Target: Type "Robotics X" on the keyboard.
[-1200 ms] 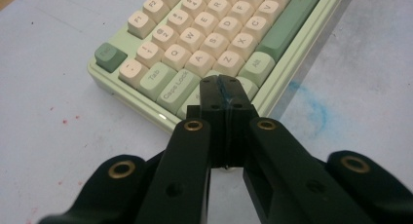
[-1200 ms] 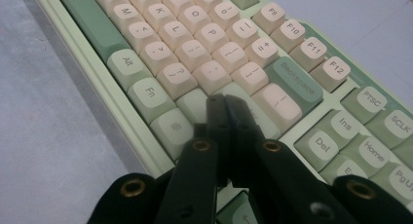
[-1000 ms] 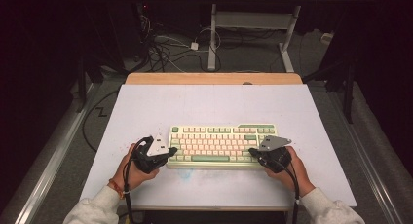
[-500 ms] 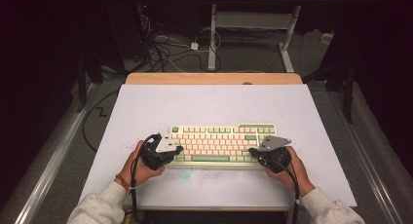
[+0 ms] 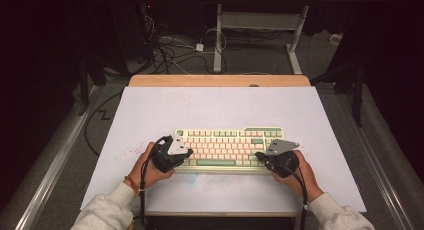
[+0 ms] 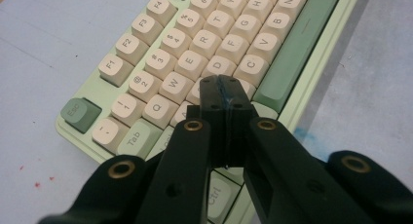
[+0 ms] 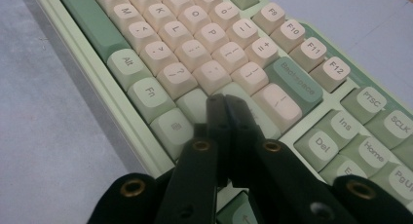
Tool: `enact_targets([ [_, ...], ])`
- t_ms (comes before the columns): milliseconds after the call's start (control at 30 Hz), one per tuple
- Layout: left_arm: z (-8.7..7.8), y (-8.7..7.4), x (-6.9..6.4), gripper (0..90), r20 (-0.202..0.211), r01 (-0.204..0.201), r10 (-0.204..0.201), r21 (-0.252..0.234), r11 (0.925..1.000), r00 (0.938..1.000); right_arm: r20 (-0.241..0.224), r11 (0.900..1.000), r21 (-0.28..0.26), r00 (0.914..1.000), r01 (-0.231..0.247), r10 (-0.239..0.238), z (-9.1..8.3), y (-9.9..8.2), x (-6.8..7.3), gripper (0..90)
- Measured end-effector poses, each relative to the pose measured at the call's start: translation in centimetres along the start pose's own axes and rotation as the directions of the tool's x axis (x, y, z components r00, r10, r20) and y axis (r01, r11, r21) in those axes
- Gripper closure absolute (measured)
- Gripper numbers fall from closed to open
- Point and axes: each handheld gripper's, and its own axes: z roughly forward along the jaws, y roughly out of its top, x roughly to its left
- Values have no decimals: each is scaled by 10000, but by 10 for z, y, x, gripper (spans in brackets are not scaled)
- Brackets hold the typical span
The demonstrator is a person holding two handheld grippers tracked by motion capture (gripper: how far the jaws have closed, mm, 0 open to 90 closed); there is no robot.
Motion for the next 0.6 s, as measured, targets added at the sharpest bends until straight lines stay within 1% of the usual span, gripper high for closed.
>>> enact_targets([
  [467, 11, 9, 2, 873, 257, -111, 104, 282, 9995, 9996, 10, 10000, 9, 10000, -1, 1, 0, 0, 0, 900],
  [500, 12, 10, 2, 873, 218, -82, 77, 259, 9996, 9997, 8, 10000, 7, 10000, 1, -1, 0, 0, 0, 900],
  [567, 13, 11, 3, 873, 335, -102, 90, 347, 9993, 9994, 13, 10000, 7, 10000, 9, -9, 0, 0, 0, 900],
  [600, 14, 11, 2, 873, 326, -127, 115, 366, 9993, 9994, 15, 10000, 8, 10000, 11, -11, 0, 0, 0, 900],
])
